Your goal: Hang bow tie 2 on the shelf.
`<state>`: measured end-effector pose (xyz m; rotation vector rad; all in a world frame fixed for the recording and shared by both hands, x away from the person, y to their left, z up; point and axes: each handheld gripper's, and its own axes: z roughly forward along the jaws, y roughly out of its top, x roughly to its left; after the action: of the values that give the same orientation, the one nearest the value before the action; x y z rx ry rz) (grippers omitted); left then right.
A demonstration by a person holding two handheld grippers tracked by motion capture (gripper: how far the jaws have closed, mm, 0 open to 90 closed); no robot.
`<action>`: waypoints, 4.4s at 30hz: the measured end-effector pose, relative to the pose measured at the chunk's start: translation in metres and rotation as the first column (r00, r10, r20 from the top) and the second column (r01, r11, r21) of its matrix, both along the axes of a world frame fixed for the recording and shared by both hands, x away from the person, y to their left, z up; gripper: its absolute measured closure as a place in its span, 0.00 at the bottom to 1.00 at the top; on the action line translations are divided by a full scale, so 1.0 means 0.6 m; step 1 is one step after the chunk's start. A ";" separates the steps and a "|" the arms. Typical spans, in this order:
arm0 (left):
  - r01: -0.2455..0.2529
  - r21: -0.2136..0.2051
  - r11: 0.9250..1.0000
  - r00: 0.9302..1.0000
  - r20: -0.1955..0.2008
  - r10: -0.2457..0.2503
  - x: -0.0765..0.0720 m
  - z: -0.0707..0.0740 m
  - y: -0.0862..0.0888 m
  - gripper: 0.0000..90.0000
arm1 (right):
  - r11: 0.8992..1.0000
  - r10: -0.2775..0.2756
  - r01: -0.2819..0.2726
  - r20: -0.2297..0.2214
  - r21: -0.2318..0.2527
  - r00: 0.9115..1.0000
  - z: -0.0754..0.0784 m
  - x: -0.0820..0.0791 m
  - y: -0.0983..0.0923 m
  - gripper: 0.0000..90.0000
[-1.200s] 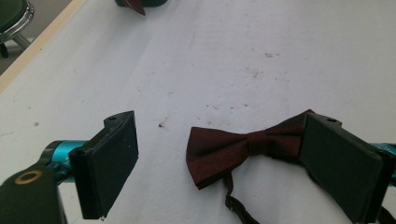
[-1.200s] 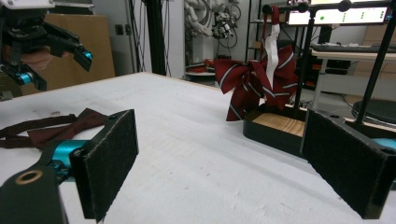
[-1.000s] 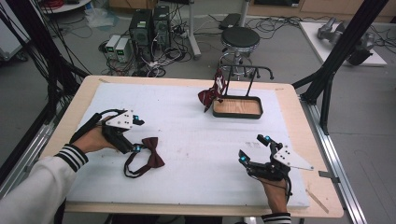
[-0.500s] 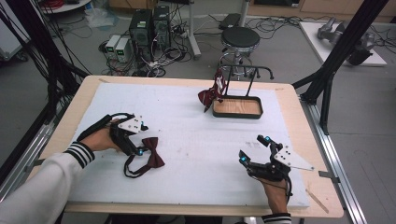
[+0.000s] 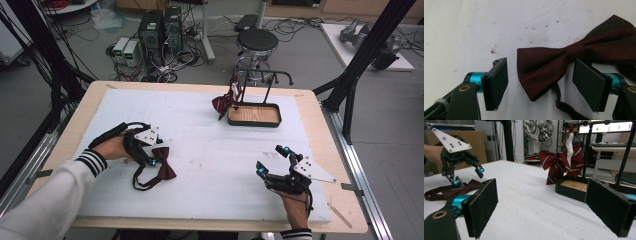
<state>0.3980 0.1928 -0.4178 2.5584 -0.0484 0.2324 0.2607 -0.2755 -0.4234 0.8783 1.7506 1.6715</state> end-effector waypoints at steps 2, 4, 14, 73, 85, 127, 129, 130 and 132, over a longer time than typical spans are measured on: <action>0.006 0.020 1.000 1.000 -0.014 -0.006 0.002 -0.003 -0.001 0.37 | 1.000 -0.001 0.001 -0.002 -0.001 1.000 0.000 0.000 0.000 0.12; 0.013 0.014 1.000 1.000 -0.019 -0.013 0.003 -0.005 -0.001 0.42 | 1.000 -0.001 0.001 0.000 -0.007 1.000 0.000 0.000 0.001 0.12; 0.027 0.038 0.999 0.998 -0.050 -0.025 0.001 0.000 0.001 0.81 | 1.000 -0.002 0.002 -0.003 -0.005 1.000 -0.003 0.001 0.002 0.12; -0.269 -0.316 0.910 0.959 -0.005 0.282 -0.063 0.077 -0.051 0.93 | 0.975 0.205 -0.212 -0.098 -0.069 0.974 0.058 0.055 0.109 0.12; -0.268 -0.360 0.893 0.960 -0.024 0.279 -0.074 0.076 -0.066 0.93 | 0.951 0.286 -0.302 -0.175 -0.072 0.942 0.079 0.079 0.158 0.13; -0.280 -0.388 0.878 0.951 0.013 0.309 -0.083 0.087 -0.087 0.93 | 0.865 0.424 -0.480 -0.300 -0.148 0.855 0.102 0.097 0.237 0.39; -0.280 -0.388 0.878 0.951 0.016 0.310 -0.083 0.087 -0.089 0.93 | 0.865 0.430 -0.484 -0.302 -0.134 0.851 0.103 0.098 0.236 0.38; -0.279 -0.384 0.880 0.951 0.018 0.310 -0.083 0.087 -0.089 0.93 | 0.866 0.428 -0.482 -0.301 -0.133 0.852 0.103 0.098 0.237 0.36; -0.281 -0.381 0.881 0.950 0.020 0.312 -0.083 0.087 -0.091 0.93 | 0.866 0.430 -0.485 -0.313 -0.122 0.847 0.102 0.099 0.238 0.33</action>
<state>0.3482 0.1382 -0.3656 2.1622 0.3318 0.4207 0.3200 -0.1325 -0.3623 0.6536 2.4306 1.6731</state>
